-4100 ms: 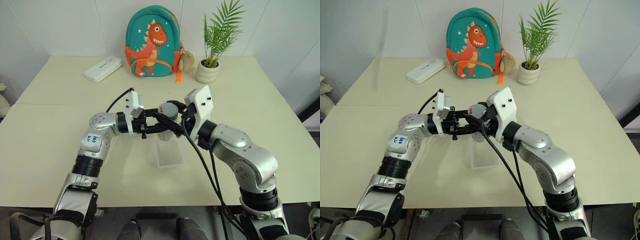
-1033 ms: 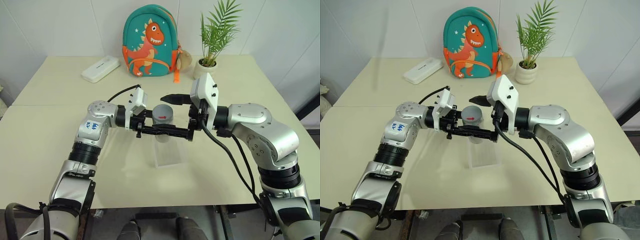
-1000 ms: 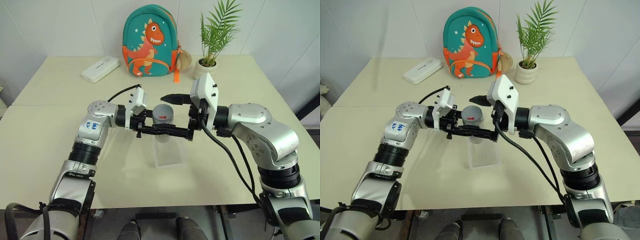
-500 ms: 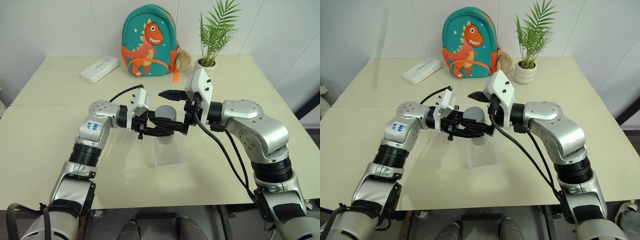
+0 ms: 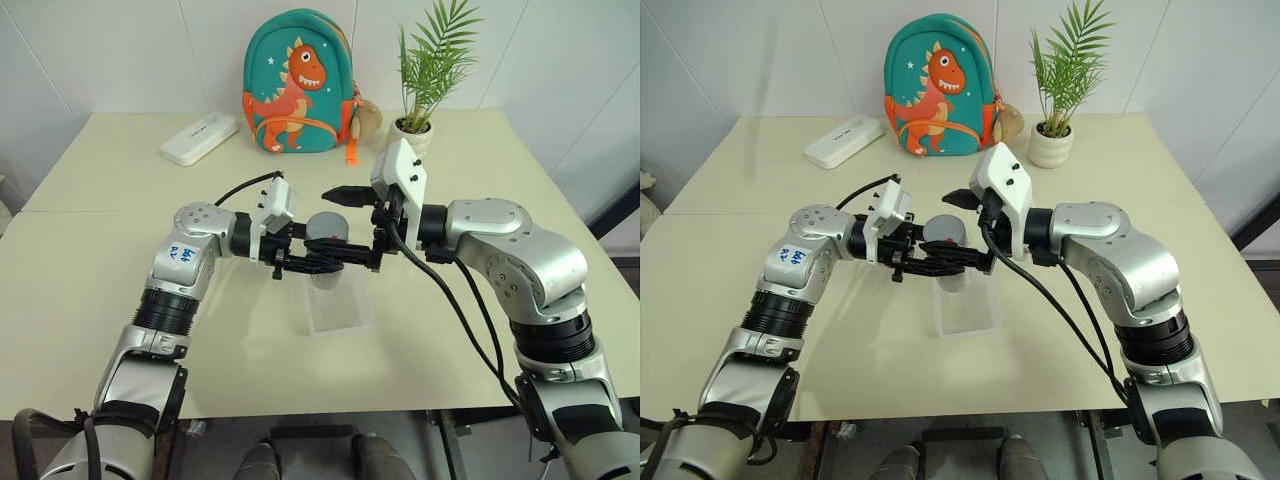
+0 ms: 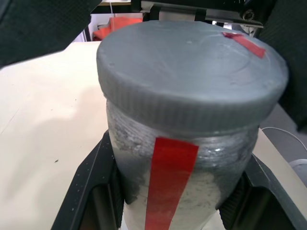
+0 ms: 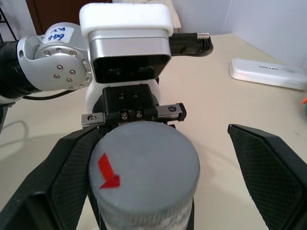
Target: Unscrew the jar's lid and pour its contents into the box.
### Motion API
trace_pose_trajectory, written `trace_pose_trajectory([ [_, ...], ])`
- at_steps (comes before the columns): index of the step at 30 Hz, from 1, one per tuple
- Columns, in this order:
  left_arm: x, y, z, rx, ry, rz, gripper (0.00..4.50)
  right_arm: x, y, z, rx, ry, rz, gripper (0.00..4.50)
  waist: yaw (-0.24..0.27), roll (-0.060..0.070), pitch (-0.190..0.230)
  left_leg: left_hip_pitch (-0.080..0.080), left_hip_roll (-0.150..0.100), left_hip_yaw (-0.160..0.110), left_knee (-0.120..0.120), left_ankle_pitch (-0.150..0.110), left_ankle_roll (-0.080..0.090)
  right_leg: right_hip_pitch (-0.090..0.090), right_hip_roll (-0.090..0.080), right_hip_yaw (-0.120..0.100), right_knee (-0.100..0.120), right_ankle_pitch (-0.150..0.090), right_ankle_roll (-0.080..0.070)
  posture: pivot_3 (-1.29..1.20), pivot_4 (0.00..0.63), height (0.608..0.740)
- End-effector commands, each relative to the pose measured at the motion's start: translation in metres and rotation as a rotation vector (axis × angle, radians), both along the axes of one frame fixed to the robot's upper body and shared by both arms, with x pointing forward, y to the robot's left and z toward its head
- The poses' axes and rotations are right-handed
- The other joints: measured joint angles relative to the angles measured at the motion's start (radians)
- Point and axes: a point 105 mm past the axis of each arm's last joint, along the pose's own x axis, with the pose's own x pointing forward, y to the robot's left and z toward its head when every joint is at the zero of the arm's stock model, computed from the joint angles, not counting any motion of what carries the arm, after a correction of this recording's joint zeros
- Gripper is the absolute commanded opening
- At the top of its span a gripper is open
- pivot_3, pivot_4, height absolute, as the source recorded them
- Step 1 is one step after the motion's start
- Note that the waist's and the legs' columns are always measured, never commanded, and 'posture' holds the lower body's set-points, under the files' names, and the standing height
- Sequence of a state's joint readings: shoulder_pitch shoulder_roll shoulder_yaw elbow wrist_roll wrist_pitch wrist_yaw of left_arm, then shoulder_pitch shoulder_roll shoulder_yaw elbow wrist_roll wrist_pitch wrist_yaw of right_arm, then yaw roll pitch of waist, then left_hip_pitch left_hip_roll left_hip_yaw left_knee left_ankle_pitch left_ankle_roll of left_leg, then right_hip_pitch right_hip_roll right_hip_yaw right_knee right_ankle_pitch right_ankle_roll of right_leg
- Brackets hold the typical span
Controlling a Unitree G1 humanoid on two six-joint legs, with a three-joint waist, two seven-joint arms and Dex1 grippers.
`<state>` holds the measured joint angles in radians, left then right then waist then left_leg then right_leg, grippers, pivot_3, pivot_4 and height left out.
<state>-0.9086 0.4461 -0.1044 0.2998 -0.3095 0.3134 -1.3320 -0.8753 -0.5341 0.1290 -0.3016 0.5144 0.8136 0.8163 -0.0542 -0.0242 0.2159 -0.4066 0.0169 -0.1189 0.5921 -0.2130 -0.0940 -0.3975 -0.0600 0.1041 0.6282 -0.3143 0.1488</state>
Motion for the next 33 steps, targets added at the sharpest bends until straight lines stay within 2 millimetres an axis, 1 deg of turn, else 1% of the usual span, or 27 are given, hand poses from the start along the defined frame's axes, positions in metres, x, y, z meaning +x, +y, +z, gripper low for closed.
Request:
trace_pose_trajectory([
  [1, -0.006, 0.006, 0.013, -0.036, -0.043, -0.012, 2.09, 0.005, -0.022, 0.012, 0.025, -0.045, -0.103, 4.48, 0.0, 0.0, 0.0, 0.0, 0.0, 0.0, 0.0, 0.0, 0.0, 0.0, 0.0, 0.0, 0.0, 0.0, 0.0, 0.0, 0.15, 0.74],
  [3, -0.004, 0.01, 0.012, -0.036, -0.04, 0.006, 2.09, 0.004, -0.028, 0.013, 0.023, -0.048, -0.122, 4.48, 0.0, 0.0, 0.0, 0.0, 0.0, 0.0, 0.0, 0.0, 0.0, 0.0, 0.0, 0.0, 0.0, 0.0, 0.0, 0.0, 0.15, 0.74],
  [7, -0.003, 0.013, 0.011, -0.032, -0.036, 0.018, 2.09, 0.0, -0.031, 0.015, 0.023, -0.051, -0.127, 4.48, 0.001, 0.0, 0.0, 0.0, 0.0, 0.0, 0.0, 0.0, 0.0, 0.0, 0.0, 0.0, 0.0, 0.0, 0.0, 0.0, 0.15, 0.74],
  [14, 0.0, 0.015, 0.01, -0.03, -0.028, 0.028, 2.09, -0.014, -0.035, 0.015, 0.023, -0.042, -0.111, 4.48, 0.0, 0.0, 0.0, 0.0, 0.0, 0.0, 0.0, 0.0, 0.0, 0.0, 0.0, 0.0, 0.0, 0.0, 0.0, 0.0, 0.15, 0.74],
  [20, -0.001, 0.013, 0.011, -0.026, -0.019, 0.015, 2.09, -0.017, -0.038, 0.019, 0.047, -0.05, -0.138, 4.48, 0.001, 0.0, 0.0, 0.0, 0.0, 0.0, 0.0, 0.0, 0.0, 0.0, 0.0, 0.0, 0.0, 0.0, 0.0, 0.0, 0.15, 0.74],
  [27, 0.0, 0.007, 0.012, -0.013, -0.007, -0.009, 2.09, -0.022, -0.019, 0.034, 0.166, -0.03, -0.088, 4.48, 0.0, 0.0, 0.0, 0.0, 0.0, 0.0, 0.0, 0.0, 0.0, 0.0, 0.0, 0.0, 0.0, 0.0, 0.0, 0.0, 0.15, 0.74],
  [29, 0.0, 0.005, 0.014, -0.014, -0.01, -0.012, 2.09, -0.024, -0.012, 0.034, 0.182, -0.02, -0.065, 4.48, 0.0, 0.0, 0.0, 0.0, 0.0, 0.0, 0.0, 0.0, 0.0, 0.0, 0.0, 0.0, 0.0, 0.0, 0.0, 0.0, 0.15, 0.74],
  [33, -0.001, 0.003, 0.016, -0.014, -0.022, -0.023, 2.09, -0.029, 0.01, 0.028, 0.176, 0.002, 0.012, 4.48, -0.001, 0.0, 0.0, 0.0, 0.0, 0.0, 0.0, 0.0, 0.0, 0.0, 0.0, 0.0, 0.0, 0.0, 0.0, 0.0, 0.15, 0.74],
])
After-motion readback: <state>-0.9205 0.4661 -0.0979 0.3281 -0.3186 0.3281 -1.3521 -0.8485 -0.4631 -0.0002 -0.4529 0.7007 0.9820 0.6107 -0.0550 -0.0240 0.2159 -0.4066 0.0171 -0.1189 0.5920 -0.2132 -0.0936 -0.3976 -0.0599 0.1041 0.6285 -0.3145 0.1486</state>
